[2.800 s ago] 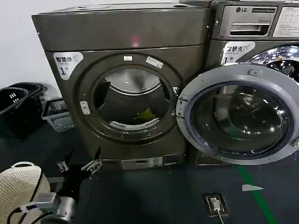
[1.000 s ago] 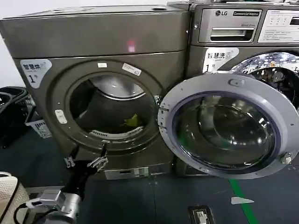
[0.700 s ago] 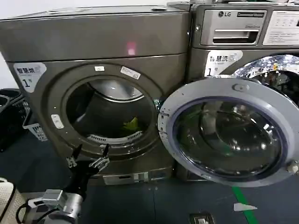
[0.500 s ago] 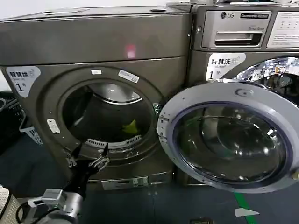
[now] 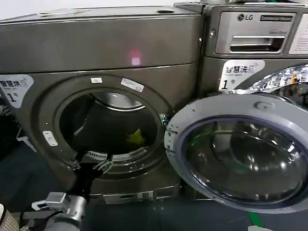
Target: Grasp the clothes from the dryer.
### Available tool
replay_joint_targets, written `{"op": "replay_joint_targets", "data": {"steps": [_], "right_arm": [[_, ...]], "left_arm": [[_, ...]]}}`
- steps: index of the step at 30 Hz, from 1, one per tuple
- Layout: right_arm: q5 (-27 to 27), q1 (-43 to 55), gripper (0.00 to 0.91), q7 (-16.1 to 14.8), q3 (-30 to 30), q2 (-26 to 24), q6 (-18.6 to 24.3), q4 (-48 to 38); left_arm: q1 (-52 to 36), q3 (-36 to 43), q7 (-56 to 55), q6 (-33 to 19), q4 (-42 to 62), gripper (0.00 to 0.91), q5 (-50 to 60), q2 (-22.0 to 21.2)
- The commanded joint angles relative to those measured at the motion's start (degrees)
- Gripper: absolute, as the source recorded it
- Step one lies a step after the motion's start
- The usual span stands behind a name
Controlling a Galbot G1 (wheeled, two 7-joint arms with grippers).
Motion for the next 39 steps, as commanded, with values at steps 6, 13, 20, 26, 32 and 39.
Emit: {"op": "replay_joint_targets", "data": {"steps": [6, 13, 20, 26, 32, 39], "right_arm": [[-0.76, -1.56, 0.907, -0.66, 1.86, 0.72, 0.44, 0.57], [0.68, -2.06, 0.907, -0.6, 3.04, 0.2, 0.46, 0.37], [1.98, -2.01, 0.907, -0.55, 3.29, -0.46, 0.34, 0.26], [1.98, -1.33, 0.907, -1.08, 2.99, -1.0, 0.32, 0.28], [2.09, -1.04, 0.907, -1.17, 2.92, -1.41, 0.34, 0.16], [2.05, -0.67, 0.907, -1.33, 2.7, -1.32, 0.44, -0.1]], "left_arm": [[-30.78, 7.09, -2.27, -2.71, 33.81, 0.907, -3.48, 0.39], [-41.2, 10.03, -2.12, -3.65, 48.17, 0.907, -4.34, -0.13], [-50.19, 12.38, -1.04, -8.57, 64.52, 0.907, -2.98, -1.31], [-57.54, 14.02, 2.86, -11.72, 77.16, 0.907, -3.53, -2.09], [-63.32, 20.94, 10.62, -12.07, 84.22, 0.907, -6.11, -0.57], [-73.61, 34.86, 33.48, -12.96, 95.47, 0.907, 1.15, 2.1]]}}
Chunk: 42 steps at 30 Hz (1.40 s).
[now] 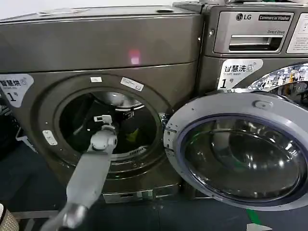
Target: Grasp the clothes from the dryer.
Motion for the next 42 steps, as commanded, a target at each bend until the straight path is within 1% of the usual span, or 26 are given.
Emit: {"op": "replay_joint_targets", "data": {"steps": [1, 5, 8, 12, 15, 18, 22, 27, 34, 42], "right_arm": [[0.08, 0.15, 0.907, -0.18, -0.04, -0.02, 0.12, -0.11], [0.05, 0.18, 0.907, -0.31, 0.02, -0.03, 0.24, -0.46], [-0.05, 0.31, 0.907, -0.41, -0.01, 0.11, 0.43, -0.84], [-0.15, 0.7, 0.907, -0.49, -0.14, 0.17, 0.53, -1.09], [-0.25, 1.34, 0.907, -0.5, -0.76, 0.18, 0.59, -1.06], [-0.3, 1.69, 0.907, -0.49, -1.22, 0.28, 0.61, -0.87], [-0.37, 2.02, 0.907, -0.49, -1.72, 0.31, 0.68, -0.77], [-0.42, 2.29, 0.907, -0.5, -2.11, 0.36, 0.71, -0.56], [-0.5, 2.22, 0.907, -0.53, -2.24, 0.6, 0.77, -0.55], [-0.67, 2.36, 0.907, -0.63, -2.3, 0.68, 0.92, -0.61]], "left_arm": [[-14.24, 15.38, 24.25, -2.25, 17.37, 0.907, 5.77, 1.76], [-17.66, 23.36, 31.65, -4.6, 20.04, 0.907, 13.09, 1.58], [-19.02, 29.18, 36.02, -5.06, 20.84, 0.907, 18.1, 1.77], [-20.7, 30.99, 39.55, -7.36, 24.05, 0.907, 24.43, 0.68], [-21.83, 31.99, 43.41, -12.83, 25.95, 0.907, 26.73, 0.22], [-22.19, 32.97, 46.73, -15.32, 26.71, 0.907, 27.51, 0.01], [-21.51, 34.02, 47.53, -15.12, 26.81, 0.907, 31.28, -0.1], [-20.76, 34.99, 44.56, -13.73, 27.03, 0.907, 35.8, -1.44], [-20.66, 36.37, 44.48, -12.86, 28.59, 0.907, 38.56, -4.19], [-20.02, 36.5, 44.76, -11.98, 29.64, 0.899, 38.95, -5.68]]}}
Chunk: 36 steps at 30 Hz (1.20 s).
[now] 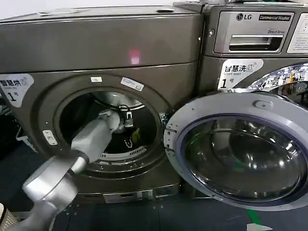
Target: Grasp the clothes from the dryer.
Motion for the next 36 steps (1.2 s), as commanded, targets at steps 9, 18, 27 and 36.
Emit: {"op": "replay_joint_targets", "data": {"steps": [9, 18, 27, 36], "right_arm": [[-0.76, 0.95, 0.907, -0.16, -0.71, 0.42, 0.17, 0.12], [-0.99, 1.87, 0.907, -0.15, -1.85, 0.52, 0.31, 0.21], [-1.08, 2.36, 0.907, -0.01, -2.61, 0.72, 0.41, 0.29], [-1.06, 2.98, 0.907, 0.18, -4.09, 1.54, 0.41, 2.0]], "left_arm": [[0.31, 1.91, 0.74, -0.28, 1.8, 0.068, 3.13, -1.37], [0.41, 1.14, 0.75, -2.17, 2.91, 0.0, 2.95, -1.64], [2.66, -12.15, -7.2, -0.35, -1.58, 0.0, -3.82, -0.38], [10.06, -30.05, -20.46, 2.22, -12.57, 0.0, -9.35, 2.59]]}}
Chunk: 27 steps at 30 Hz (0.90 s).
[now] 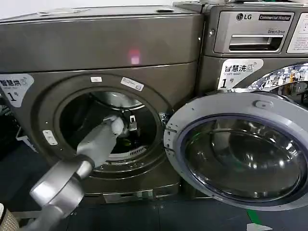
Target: Grasp the clothes from the dryer.
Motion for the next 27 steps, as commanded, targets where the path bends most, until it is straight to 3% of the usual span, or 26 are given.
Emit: {"op": "replay_joint_targets", "data": {"steps": [1, 7, 18, 27], "right_arm": [[0.08, 0.1, 0.907, 0.15, -0.71, 0.35, 0.03, 0.95], [0.4, -0.34, 0.907, 0.52, -0.46, 0.62, 0.66, 1.23], [0.47, -0.56, 0.907, 0.72, -0.3, 0.96, 1.43, 1.48], [0.32, -0.21, 0.907, 0.71, -0.66, 0.8, 1.8, 1.86]], "left_arm": [[7.33, -19.52, -14.63, 2.18, -11.39, 0.0, -5.24, 2.08], [17.01, -28.12, -22.53, 5.39, -26.01, 0.0, -10.38, 2.53], [26.63, -36.44, -35.72, 4.21, -40.1, 0.0, -22.9, 0.61], [33.58, -42.09, -44.61, -4.77, -48.46, 0.0, -31.99, -1.53]]}}
